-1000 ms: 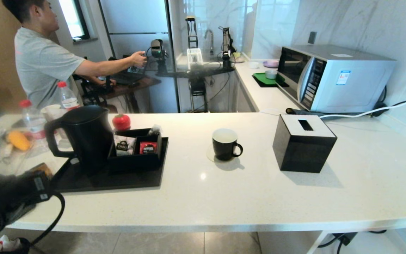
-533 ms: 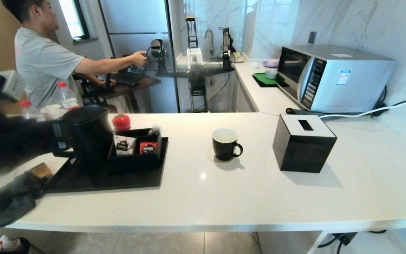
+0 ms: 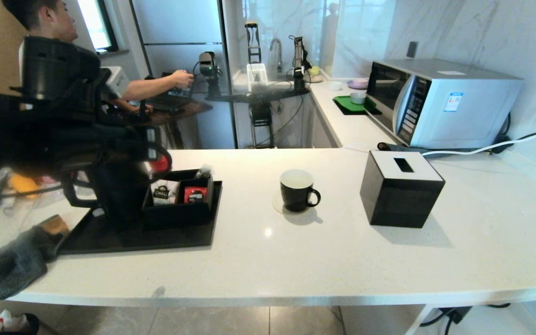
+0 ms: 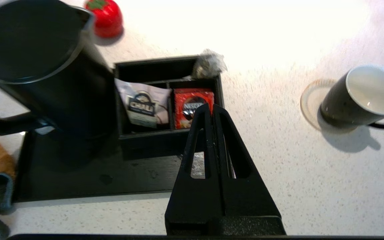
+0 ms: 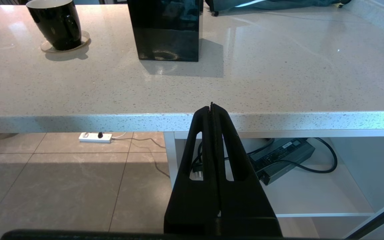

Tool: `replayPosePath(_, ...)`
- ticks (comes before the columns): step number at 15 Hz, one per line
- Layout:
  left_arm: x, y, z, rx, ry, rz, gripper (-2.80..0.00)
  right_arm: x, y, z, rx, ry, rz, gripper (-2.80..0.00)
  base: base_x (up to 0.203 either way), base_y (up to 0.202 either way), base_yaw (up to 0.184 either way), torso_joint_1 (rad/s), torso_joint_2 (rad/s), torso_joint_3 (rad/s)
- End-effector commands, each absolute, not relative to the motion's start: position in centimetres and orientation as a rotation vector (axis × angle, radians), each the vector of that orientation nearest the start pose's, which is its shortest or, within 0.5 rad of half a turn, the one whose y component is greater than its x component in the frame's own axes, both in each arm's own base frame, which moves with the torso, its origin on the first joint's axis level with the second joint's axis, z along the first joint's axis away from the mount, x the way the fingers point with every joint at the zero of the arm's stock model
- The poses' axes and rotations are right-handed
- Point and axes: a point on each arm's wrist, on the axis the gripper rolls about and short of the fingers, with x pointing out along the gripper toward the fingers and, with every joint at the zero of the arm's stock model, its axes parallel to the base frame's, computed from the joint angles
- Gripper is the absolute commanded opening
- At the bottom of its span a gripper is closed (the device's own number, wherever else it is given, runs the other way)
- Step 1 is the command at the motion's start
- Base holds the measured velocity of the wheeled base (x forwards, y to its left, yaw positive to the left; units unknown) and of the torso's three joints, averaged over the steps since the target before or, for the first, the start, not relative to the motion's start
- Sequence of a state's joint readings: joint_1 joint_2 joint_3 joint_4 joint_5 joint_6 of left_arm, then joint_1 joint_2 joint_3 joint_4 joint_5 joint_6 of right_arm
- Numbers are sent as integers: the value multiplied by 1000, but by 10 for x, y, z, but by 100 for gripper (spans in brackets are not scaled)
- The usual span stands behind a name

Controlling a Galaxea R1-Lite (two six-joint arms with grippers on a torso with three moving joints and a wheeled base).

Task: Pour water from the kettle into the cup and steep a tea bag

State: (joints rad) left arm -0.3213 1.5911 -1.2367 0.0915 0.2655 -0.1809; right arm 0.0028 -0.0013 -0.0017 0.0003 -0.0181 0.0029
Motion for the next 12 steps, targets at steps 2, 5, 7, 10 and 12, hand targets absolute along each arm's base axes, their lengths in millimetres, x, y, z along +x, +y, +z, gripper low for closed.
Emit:
replayPosePath(2, 318, -110, 237, 7, 599, -30, -280, -23, 0, 76, 3, -2, -15, -280, 0, 0, 0, 0, 0, 0)
replayPosePath(5, 342, -115, 225, 35, 727, -2, 0, -23, 0, 76, 3, -2, -15, -280, 0, 0, 0, 0, 0, 0)
replayPosePath(7, 359, -110, 213, 41, 825, 39, 0, -23, 0, 76, 3, -2, -15, -280, 0, 0, 0, 0, 0, 0)
replayPosePath(10, 384, -103, 206, 44, 906, 85, 0, -23, 0, 76, 3, -2, -15, -280, 0, 0, 0, 0, 0, 0)
replayPosePath(12, 401, -101, 196, 47, 950, 105, 0, -23, 0, 76, 3, -1, -15, -280, 0, 0, 0, 0, 0, 0)
